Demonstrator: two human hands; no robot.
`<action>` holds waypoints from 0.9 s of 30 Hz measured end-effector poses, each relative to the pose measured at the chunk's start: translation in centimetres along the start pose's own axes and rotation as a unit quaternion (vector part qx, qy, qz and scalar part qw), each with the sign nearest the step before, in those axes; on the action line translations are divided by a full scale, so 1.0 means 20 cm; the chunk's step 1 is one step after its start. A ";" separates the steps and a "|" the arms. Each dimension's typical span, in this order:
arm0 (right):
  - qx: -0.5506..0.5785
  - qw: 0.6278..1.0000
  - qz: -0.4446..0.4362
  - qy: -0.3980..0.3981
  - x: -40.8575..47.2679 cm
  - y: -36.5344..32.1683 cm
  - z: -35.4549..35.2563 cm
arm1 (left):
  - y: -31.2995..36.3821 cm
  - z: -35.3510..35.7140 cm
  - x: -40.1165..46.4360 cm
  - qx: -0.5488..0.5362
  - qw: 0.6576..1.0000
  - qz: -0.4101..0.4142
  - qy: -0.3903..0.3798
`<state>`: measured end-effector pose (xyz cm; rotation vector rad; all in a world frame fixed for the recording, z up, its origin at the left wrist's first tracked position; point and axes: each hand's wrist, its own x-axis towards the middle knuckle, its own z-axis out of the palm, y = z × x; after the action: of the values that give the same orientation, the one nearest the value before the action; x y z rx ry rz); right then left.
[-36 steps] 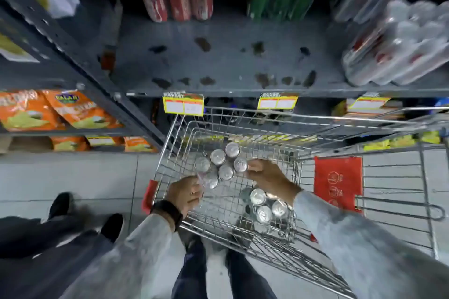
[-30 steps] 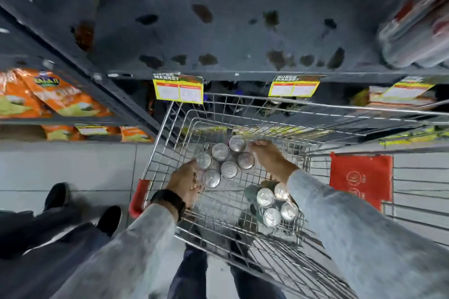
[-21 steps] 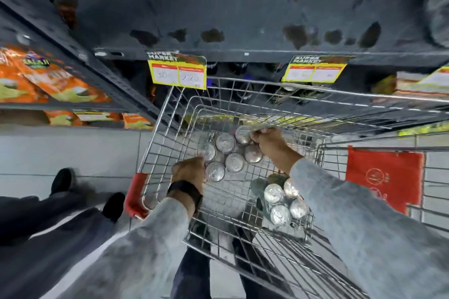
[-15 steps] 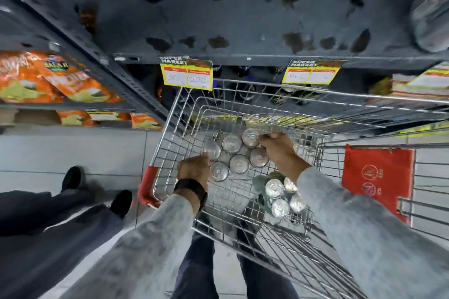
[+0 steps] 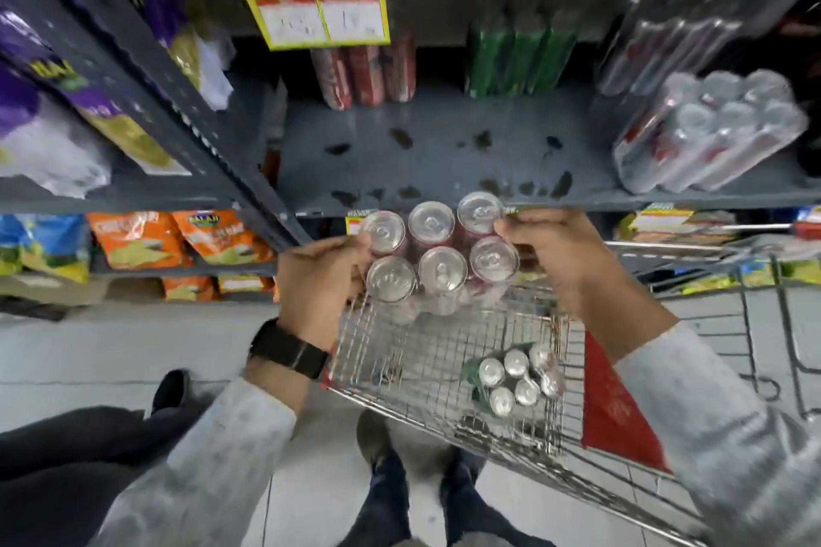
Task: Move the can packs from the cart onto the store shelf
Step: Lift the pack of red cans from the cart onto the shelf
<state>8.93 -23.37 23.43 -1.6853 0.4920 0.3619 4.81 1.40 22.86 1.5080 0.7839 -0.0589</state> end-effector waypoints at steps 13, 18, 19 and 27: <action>-0.235 0.967 -0.091 0.020 0.76 -0.64 0.53 | 0.41 0.07 0.65 0.041 0.998 0.005 0.055; -0.261 0.960 -0.096 -0.023 0.89 -0.64 0.62 | 0.43 0.06 0.81 0.047 0.997 -0.006 0.065; -0.253 0.962 -0.096 -0.030 0.90 -0.64 0.63 | 0.43 0.06 0.84 0.056 0.997 -0.008 0.060; -0.243 0.963 -0.113 -0.011 0.94 -0.60 0.63 | 0.40 0.05 0.84 0.041 0.997 -0.007 0.065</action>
<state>31.70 -11.56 22.09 -2.1868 0.1941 0.3509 21.87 8.46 21.31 1.5958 0.9047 -0.0033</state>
